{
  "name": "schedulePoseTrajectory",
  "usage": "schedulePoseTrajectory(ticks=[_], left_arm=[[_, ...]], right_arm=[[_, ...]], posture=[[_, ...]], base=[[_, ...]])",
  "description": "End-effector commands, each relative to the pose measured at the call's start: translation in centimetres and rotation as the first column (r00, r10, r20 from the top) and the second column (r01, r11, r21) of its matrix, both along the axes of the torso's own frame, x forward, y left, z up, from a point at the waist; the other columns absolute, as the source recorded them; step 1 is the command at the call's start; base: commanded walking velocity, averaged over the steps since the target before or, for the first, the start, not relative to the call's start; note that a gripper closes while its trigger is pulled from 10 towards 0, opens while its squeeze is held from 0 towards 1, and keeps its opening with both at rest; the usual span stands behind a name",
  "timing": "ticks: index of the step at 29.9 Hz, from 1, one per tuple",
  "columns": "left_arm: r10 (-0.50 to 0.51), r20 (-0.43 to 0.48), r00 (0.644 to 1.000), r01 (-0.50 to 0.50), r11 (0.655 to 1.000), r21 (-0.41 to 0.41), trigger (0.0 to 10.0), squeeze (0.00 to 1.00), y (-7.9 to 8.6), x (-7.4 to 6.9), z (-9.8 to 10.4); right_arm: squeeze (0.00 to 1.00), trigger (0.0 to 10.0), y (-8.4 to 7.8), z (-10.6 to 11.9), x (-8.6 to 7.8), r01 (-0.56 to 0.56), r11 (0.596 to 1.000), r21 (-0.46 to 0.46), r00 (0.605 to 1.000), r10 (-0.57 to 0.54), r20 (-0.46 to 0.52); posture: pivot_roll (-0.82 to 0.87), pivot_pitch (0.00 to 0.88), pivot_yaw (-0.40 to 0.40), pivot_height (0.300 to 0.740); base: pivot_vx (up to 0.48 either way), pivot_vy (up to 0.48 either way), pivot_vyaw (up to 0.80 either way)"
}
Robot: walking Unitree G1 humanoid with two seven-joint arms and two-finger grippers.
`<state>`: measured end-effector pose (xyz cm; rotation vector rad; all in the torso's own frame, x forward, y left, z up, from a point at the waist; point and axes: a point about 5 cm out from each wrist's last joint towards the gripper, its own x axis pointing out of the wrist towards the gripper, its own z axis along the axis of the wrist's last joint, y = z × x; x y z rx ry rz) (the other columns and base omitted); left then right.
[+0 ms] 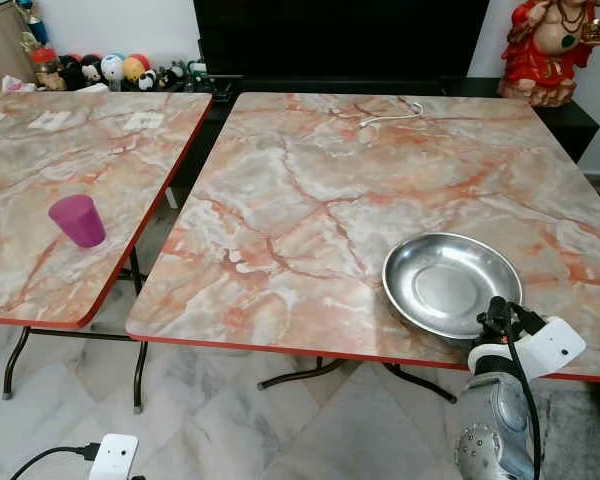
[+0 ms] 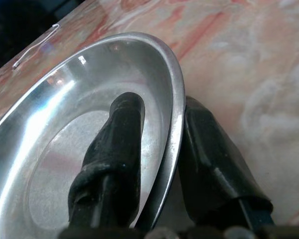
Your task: Setting the table
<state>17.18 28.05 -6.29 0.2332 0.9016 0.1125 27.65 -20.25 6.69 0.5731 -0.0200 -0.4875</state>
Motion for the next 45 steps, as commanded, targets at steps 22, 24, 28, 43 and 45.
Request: schedulePoseTrajectory(ticks=[22,24,28,43,45], left_arm=[[0.01,-0.018,1.0,-0.009,1.0,0.009,10.0,0.0,0.35,-0.19,-0.01],[0.009,-0.018,1.0,-0.009,1.0,0.009,10.0,0.0,0.33,-0.19,-0.01],[0.01,-0.018,1.0,-0.009,1.0,0.008,10.0,0.0,0.33,-0.19,-0.01],[0.011,-0.02,1.0,-0.011,1.0,0.007,10.0,0.0,0.33,-0.28,-0.05],[0.011,-0.021,1.0,-0.011,1.0,0.007,10.0,0.0,0.33,-0.3,-0.07]], right_arm=[[1.0,10.0,0.98,-1.38,-0.48,0.002,1.0,0.024,0.998,-0.001,-0.059],[1.0,10.0,0.93,-1.43,-0.48,0.005,1.0,0.006,0.997,-0.005,-0.071],[1.0,10.0,0.87,-1.46,-0.45,0.01,1.0,0.009,0.997,-0.01,-0.073],[0.04,10.0,0.94,-0.97,-0.39,0.023,1.0,-0.009,0.999,-0.023,-0.046],[0.03,10.0,0.79,-1.06,-0.51,0.025,0.999,-0.042,0.997,-0.028,-0.071]], posture=[[0.1,0.041,-0.003,0.74],[0.1,0.041,-0.003,0.74],[0.1,0.041,-0.003,0.74],[0.1,0.04,-0.004,0.74],[0.1,0.04,-0.004,0.74]], base=[[0.0,0.0,0.0],[0.0,0.0,0.0],[0.0,0.0,0.0],[0.0,0.0,0.0],[0.0,0.0,0.0]])
